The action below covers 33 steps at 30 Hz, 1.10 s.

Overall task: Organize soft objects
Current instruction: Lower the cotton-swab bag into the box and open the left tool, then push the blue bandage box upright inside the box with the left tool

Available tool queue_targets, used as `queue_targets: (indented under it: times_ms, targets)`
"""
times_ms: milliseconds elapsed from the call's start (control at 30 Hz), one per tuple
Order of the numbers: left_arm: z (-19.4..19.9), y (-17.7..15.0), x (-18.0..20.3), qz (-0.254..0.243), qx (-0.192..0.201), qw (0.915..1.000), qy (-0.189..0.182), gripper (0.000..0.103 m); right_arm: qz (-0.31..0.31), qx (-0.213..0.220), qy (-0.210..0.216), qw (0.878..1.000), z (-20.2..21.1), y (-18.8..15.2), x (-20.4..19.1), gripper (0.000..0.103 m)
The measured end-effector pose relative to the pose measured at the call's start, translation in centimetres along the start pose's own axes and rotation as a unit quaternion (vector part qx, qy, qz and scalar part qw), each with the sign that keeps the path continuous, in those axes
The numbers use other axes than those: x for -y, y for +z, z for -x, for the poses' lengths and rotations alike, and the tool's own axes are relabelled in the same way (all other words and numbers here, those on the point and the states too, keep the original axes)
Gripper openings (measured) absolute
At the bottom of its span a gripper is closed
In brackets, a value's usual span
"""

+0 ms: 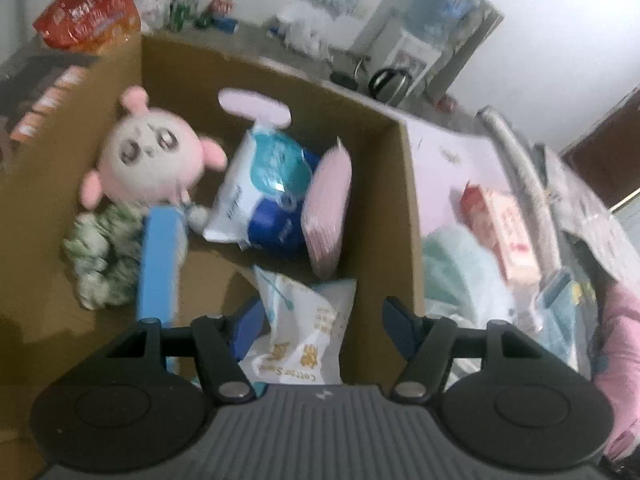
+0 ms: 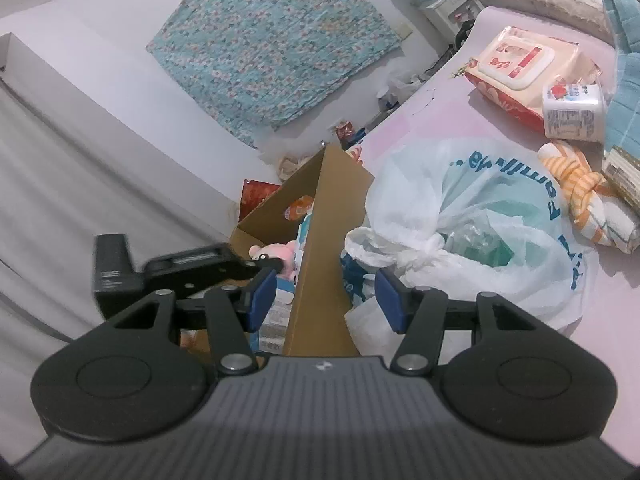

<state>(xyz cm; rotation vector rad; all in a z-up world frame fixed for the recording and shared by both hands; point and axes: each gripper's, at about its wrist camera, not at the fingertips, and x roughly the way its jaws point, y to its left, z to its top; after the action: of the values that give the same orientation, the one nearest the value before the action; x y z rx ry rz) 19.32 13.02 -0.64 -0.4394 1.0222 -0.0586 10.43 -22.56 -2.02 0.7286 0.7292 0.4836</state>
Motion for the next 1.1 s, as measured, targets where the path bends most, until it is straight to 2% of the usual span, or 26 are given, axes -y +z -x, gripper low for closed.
queue_targets:
  times_ms: [67,133,167,233,300,400,533,833,967,1100]
  targets:
    - [2.0,0.2,-0.8,0.005,0.026,0.9996,0.006,0.066,0.000,0.000,0.000,1.000,0.1,-0.2,0.0,0.054]
    - [3.7,0.3,-1.8,0.012,0.053,0.9979,0.036,0.060,-0.002,-0.001,0.000,1.000,0.1,-0.3,0.1,0.054]
    - [4.1,0.5,-2.3,0.016,0.059,0.9961,0.063,0.056,-0.004,-0.002,0.001,1.000,0.1,-0.4,0.2,0.054]
    - [4.1,0.8,-3.5,0.030,0.054,0.9933,0.098,0.049,-0.007,-0.004,0.002,1.000,-0.1,-0.5,0.4,0.054]
    - [3.1,1.1,-5.1,0.050,0.034,0.9921,0.110,0.038,-0.012,-0.007,0.005,1.000,-0.5,-0.7,0.5,0.054]
    - [1.3,1.2,-5.9,0.064,0.012,0.9897,0.127,0.031,-0.013,-0.014,0.009,1.000,-0.9,-1.0,0.6,0.054]
    - [-1.0,1.2,-5.5,0.058,-0.006,0.9892,0.134,0.028,-0.013,-0.016,0.007,1.000,-0.9,-0.9,0.8,0.054]
    - [-3.2,0.6,-1.8,0.014,-0.030,0.9939,0.105,0.027,-0.034,-0.014,-0.007,0.999,-0.7,-0.6,2.9,0.055]
    - [-4.0,0.6,-1.0,-0.007,-0.030,0.9914,0.127,0.030,-0.040,-0.019,-0.008,0.999,-1.0,-0.8,3.3,0.055]
    - [-4.7,0.7,-1.8,0.006,-0.038,0.9901,0.135,0.038,-0.043,-0.021,-0.009,0.999,-1.2,-0.8,3.6,0.055]
